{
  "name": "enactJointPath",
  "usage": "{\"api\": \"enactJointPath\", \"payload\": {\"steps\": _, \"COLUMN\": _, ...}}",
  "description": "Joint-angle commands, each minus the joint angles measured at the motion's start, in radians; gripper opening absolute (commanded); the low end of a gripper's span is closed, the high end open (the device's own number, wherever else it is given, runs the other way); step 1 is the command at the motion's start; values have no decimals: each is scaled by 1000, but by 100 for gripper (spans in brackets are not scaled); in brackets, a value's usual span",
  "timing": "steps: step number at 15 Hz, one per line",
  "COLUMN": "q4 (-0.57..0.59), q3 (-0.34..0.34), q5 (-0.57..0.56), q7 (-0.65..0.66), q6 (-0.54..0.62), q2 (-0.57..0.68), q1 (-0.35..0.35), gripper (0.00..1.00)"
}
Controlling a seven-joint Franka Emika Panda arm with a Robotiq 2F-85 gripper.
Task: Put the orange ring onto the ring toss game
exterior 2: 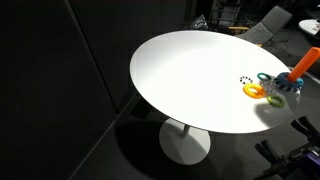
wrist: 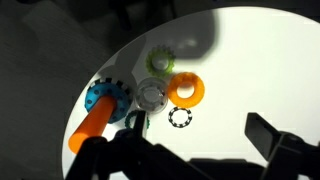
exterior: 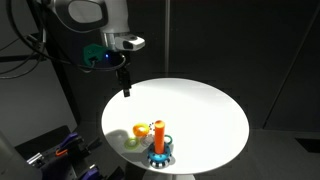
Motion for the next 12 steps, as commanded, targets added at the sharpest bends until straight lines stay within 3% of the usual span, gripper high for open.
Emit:
{"api": "enactJointPath", "payload": {"steps": 1, "q4": 34, "q3": 22, "q5": -21, "q7": 67, "q6": 77, "q2": 68, "q1": -2, "gripper": 100}}
{"api": "enactJointPath", "payload": {"steps": 9, "q4": 1, "q3": 9, "q5": -4, "q7": 29, "q6": 66, "q2": 47, "q1": 6, "gripper": 100}}
{"api": "enactJointPath", "payload": {"steps": 12, "q4": -5, "q3": 21, "q5": -25, "q7": 66, "q6": 132, "q2": 104, "q1": -1, "gripper": 100}}
